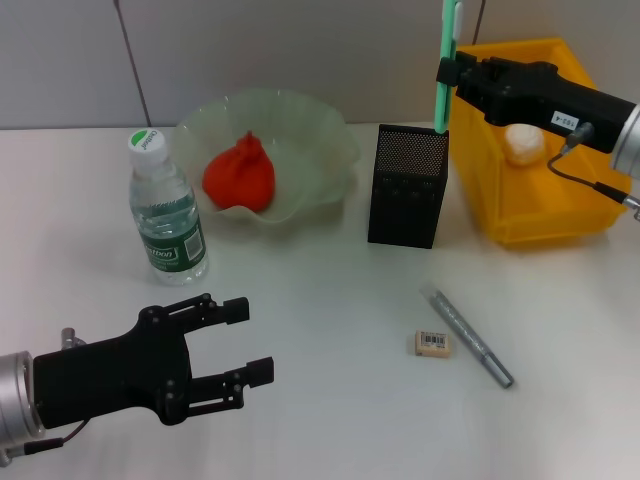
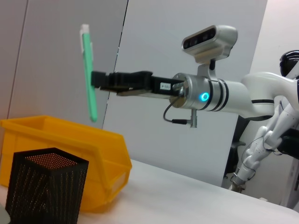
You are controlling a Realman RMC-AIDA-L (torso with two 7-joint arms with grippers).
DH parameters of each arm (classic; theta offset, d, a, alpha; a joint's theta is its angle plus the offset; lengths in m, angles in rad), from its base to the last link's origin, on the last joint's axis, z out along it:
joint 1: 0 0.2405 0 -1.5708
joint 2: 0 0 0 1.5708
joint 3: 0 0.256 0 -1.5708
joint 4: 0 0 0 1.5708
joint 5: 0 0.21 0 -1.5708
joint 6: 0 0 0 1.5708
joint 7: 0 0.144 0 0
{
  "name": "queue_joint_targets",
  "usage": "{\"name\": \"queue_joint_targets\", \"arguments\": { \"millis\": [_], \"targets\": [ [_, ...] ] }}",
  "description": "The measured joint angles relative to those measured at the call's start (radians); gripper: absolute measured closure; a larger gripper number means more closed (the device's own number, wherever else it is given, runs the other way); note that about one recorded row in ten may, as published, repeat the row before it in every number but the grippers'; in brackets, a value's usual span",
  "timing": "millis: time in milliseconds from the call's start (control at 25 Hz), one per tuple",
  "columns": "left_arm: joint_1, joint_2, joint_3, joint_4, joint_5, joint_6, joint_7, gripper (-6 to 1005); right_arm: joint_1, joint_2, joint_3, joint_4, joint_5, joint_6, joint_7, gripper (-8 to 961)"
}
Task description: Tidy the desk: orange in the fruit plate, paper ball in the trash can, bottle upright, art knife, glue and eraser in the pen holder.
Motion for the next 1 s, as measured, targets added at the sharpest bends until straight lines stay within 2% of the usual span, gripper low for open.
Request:
{"name": "queue_joint_targets", "arguments": {
  "millis": [560,1000],
  "targets": [
    [0.006,-0.002,-0.015,-0.046,-0.002,-0.012,0.052,212,0.088,0.000,-0.006,0.157,-0.041,0.126,-0.104,775],
    [0.009,-0.004,-0.016,-0.062,-0.002,-0.014,0.065,212,0.129,0.004,-0.005,0.213,-0.037,0.192,-0.170,773]
  ]
}}
